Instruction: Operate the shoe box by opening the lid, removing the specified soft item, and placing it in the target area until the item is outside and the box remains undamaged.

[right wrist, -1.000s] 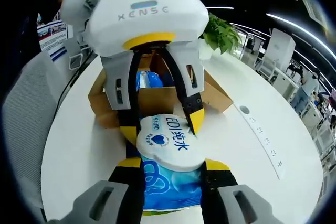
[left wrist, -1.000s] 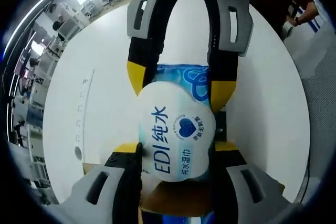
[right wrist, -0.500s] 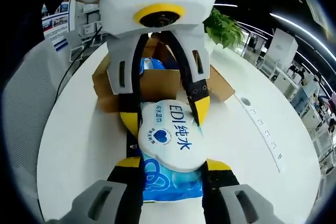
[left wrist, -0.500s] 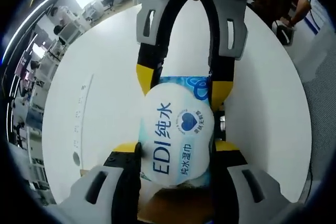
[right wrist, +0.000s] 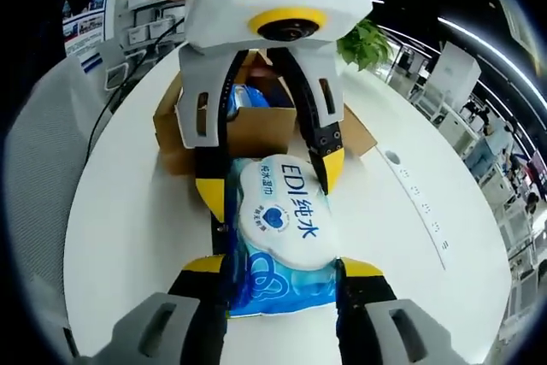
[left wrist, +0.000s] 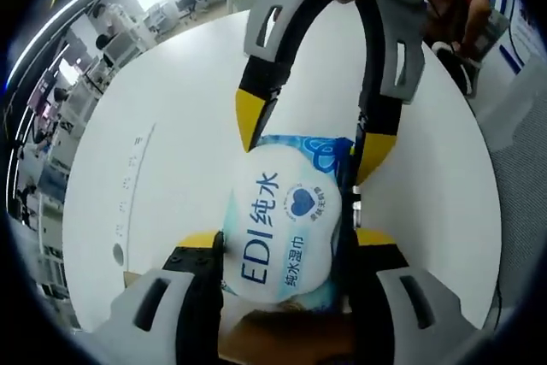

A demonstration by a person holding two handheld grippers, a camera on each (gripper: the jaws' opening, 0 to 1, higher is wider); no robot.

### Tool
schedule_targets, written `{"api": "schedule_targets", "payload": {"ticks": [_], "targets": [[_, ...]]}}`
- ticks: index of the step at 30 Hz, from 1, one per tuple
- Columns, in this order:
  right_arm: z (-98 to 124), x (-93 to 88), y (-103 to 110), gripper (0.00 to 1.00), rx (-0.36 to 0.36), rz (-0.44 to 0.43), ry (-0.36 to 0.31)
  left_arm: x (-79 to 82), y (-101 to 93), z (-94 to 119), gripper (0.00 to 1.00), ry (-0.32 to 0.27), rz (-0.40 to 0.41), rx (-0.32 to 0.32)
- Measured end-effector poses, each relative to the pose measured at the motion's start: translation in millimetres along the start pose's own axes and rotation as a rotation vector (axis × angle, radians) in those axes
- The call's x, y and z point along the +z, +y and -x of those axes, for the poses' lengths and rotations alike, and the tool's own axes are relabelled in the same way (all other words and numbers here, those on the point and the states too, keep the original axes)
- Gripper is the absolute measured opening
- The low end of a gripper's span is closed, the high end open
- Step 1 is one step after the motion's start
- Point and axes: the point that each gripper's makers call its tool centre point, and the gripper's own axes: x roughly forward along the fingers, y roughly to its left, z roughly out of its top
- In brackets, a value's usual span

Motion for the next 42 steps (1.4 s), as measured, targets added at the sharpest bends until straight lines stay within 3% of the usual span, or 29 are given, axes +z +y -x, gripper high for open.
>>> {"api": "schedule_targets", "payload": {"ticks": [8, 14, 18, 42], "targets": [[14.0, 7.7, -0.8, 0.52, -0.055, -0.074, -0.026, 6.3, 2.8, 19.6, 0.62, -0.034, 0.009, 0.009], [24.0, 5.1, 2.3, 0.55, -0.076, -0.137, -0.033, -0.3, 8.5, 43.1, 0.65, -0.062, 0.059, 0.046], [33.2, 11.4, -1.7, 0.58, -0.112, -0.223, -0.092, -3.3, 9.7, 58.9, 0.65, -0.094, 0.115, 0.067], [75.9, 12.9, 9.4, 0.61, -0.211, -0.344, -0.144, -6.5, -2.8, 124.0, 0.71, -0.258, 0.303, 0.161]]}}
